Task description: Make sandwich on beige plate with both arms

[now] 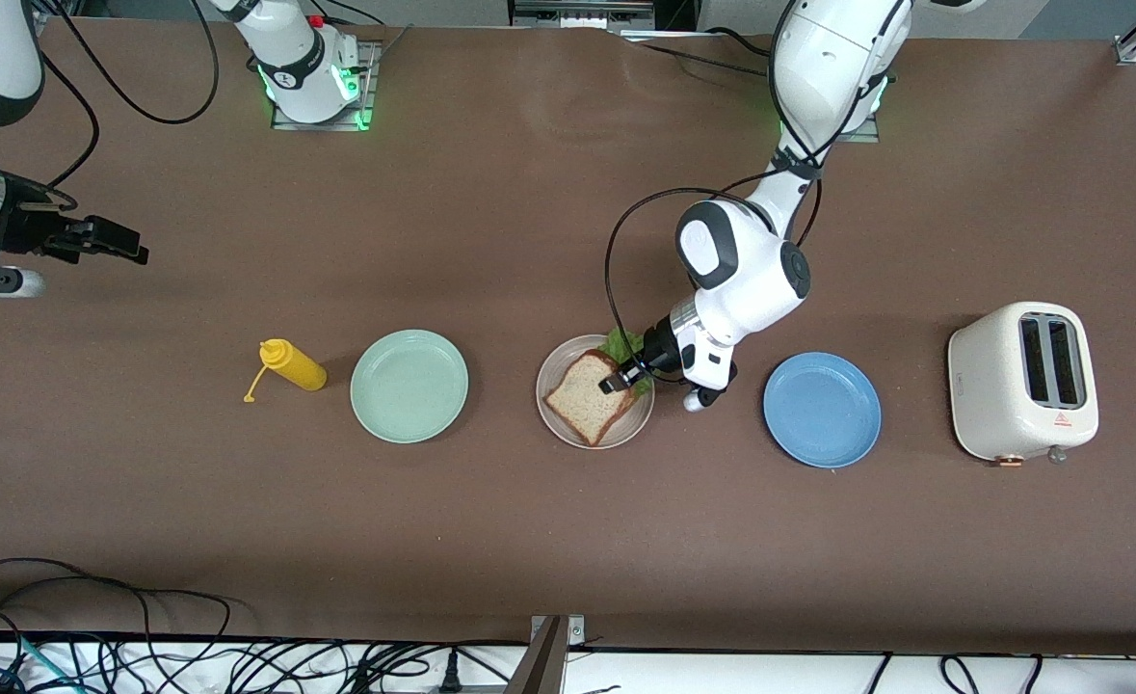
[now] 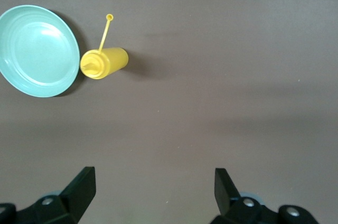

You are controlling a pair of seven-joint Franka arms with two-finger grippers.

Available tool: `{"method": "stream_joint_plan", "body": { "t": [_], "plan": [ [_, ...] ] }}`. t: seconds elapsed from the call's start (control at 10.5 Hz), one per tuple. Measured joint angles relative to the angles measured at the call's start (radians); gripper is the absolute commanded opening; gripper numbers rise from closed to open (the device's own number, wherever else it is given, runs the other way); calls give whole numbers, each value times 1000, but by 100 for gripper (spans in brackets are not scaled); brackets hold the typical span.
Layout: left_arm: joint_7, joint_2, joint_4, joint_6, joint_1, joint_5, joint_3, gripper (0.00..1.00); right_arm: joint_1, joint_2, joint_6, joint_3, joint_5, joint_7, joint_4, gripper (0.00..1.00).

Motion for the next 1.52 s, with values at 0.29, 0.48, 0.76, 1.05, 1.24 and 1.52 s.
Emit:
{"method": "stream_joint_plan", "body": {
  "t": [0.29,0.48,0.76,1.05,1.24,1.52],
  "plan": [
    [18,-2,-2,1,0,12,1,100,50,-42,-60,1,-9,140,42,100],
    [20,-8,-9,4,1,62,5,100,85,-52,-105,-2,-11,197,99,100],
    [21,-20,-36,4,12,166,26,100,95,-51,-108,-19,-32,209,110,100],
    [21,-38,-64,-10,33,287,60,100,100,-53,-107,-16,-56,209,117,100],
    [21,-63,-68,-92,53,371,106,100,102,-53,-97,-13,-59,209,119,100],
    [21,-110,-69,-195,104,482,133,100,98,-53,-68,-12,-61,209,123,100]
  ]
}}
